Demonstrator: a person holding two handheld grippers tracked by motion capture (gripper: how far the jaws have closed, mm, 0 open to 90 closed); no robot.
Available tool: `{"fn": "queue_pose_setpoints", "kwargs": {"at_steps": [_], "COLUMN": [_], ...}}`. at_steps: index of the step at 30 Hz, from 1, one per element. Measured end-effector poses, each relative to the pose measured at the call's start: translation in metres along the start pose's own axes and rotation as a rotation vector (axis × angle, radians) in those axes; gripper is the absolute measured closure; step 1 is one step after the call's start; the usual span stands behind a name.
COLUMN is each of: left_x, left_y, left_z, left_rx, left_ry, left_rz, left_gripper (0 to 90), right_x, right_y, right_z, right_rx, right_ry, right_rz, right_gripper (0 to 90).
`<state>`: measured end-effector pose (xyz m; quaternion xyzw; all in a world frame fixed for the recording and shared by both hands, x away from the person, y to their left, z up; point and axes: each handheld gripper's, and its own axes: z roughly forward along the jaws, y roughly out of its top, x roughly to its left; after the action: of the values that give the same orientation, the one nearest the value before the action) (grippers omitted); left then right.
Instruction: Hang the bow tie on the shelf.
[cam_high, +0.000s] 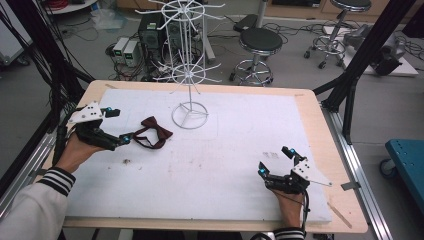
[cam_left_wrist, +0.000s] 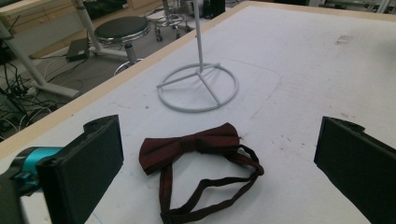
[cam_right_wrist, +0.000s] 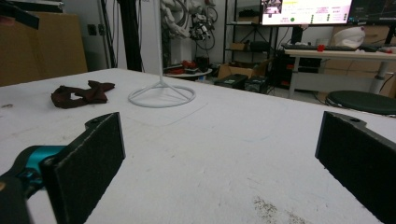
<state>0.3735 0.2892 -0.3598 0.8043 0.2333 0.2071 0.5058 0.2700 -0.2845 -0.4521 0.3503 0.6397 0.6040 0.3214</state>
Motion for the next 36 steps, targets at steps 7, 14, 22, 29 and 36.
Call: {"fn": "queue_pose_setpoints", "kwargs": {"at_steps": [7,14,22,29,36], "left_x": [0.014,0.020,0.025,0.027,0.028], "left_y": [0.010,0.022,0.034,0.042,0.032], "left_z": [0.013,0.031,0.056,0.078,0.093], "left_rx": [0.102,0.159,0.238,0.273,0.324], "left_ry": [-0.013,-0.047,-0.107,-0.155,-0.174], "left_rz": [0.049,0.105,0.171,0.222,0.246], "left_gripper": [1.7,1.7,1.7,1.7,2.1], "right_x": [0.000,0.000,0.000,0.000,0.000], "right_y": [0.000,0.000,0.000,0.000,0.000], "right_z": [0.000,0.000,0.000,0.000,-0.001], "right_rx": [0.001,0.001,0.001,0.000,-0.007], "right_ry": [-0.001,-0.002,-0.002,-0.001,-0.002], "right_rz": [0.004,0.003,0.002,0.003,0.001], "right_gripper": [0.7,0.7,0.7,0.7,0.7]}}
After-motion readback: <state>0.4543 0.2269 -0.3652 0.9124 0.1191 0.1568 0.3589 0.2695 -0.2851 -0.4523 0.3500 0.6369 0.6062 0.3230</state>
